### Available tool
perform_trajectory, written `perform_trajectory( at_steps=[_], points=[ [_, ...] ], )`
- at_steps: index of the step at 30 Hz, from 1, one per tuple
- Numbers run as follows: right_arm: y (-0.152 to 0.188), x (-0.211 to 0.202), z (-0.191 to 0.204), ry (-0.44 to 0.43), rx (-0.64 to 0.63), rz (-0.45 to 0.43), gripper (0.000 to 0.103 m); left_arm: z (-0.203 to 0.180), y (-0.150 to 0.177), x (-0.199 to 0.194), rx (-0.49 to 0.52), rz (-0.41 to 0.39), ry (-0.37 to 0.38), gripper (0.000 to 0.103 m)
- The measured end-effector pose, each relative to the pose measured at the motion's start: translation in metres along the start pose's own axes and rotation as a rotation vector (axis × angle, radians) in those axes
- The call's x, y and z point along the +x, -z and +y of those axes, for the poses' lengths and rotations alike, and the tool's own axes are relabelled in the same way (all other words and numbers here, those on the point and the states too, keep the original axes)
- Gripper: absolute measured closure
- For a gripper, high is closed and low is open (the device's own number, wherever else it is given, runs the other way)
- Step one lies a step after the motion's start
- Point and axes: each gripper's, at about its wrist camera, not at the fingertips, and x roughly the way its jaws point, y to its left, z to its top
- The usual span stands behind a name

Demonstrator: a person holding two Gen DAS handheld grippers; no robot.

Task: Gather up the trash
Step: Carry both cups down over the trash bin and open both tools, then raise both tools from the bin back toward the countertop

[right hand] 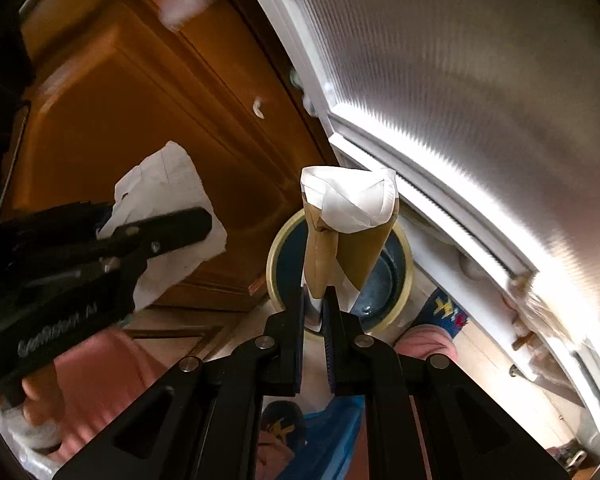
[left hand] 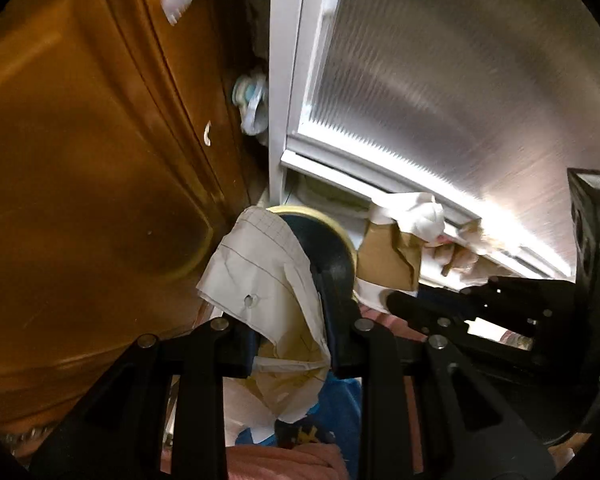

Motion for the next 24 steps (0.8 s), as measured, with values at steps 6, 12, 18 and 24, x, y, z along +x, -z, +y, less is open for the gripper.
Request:
perform_trajectory(
  at_steps=[6, 12, 18, 24],
  points=[
    [-0.022, 0.046, -0.012, 0.006, 0.018, 0.054, 0.091, 0.007, -0.007, 0.032, -0.005, 0.053, -0.014, 0.071],
    [-0.037, 0.051, -0.031, -0.01, 0.065, 0.043, 0.062, 0.018, -0.016, 0.042, -0.015, 0.06, -0.047, 0.041],
    [-0.046, 0.031, -0.043, -0.013, 0.094, 0.025, 0.062, 0.019, -0.016, 0.025, -0.023, 0.041, -0.042, 0.033],
    [-0.035, -0.004, -0.024, 0.005, 0.085, -0.002, 0.062, 0.014, -0.016, -0.002, -0.028, 0.0, -0.016, 0.032]
  ],
)
